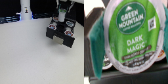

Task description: Open the kcup holder, insert the kcup into the holder, and close the kcup holder

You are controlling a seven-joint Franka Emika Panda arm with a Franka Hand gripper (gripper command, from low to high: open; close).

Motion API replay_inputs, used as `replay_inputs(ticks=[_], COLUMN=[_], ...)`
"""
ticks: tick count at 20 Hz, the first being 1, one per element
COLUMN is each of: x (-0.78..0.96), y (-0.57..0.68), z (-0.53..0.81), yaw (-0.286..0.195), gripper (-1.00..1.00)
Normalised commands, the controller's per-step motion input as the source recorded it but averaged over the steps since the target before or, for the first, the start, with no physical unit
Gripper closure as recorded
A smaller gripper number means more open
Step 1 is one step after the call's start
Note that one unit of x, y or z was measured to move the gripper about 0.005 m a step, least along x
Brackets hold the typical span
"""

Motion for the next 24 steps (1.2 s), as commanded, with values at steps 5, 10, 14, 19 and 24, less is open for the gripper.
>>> replay_inputs(ticks=[5,10,14,19,24], x=[0.21,0.03,0.03,0.01,0.0], y=[-0.09,-0.05,-0.02,0.29,0.22], z=[0.01,-0.17,-0.15,0.0,-0.02], yaw=[-0.017,-0.001,-0.004,0.024,0.018], gripper=[1.0,1.0,1.0,1.0,1.0])
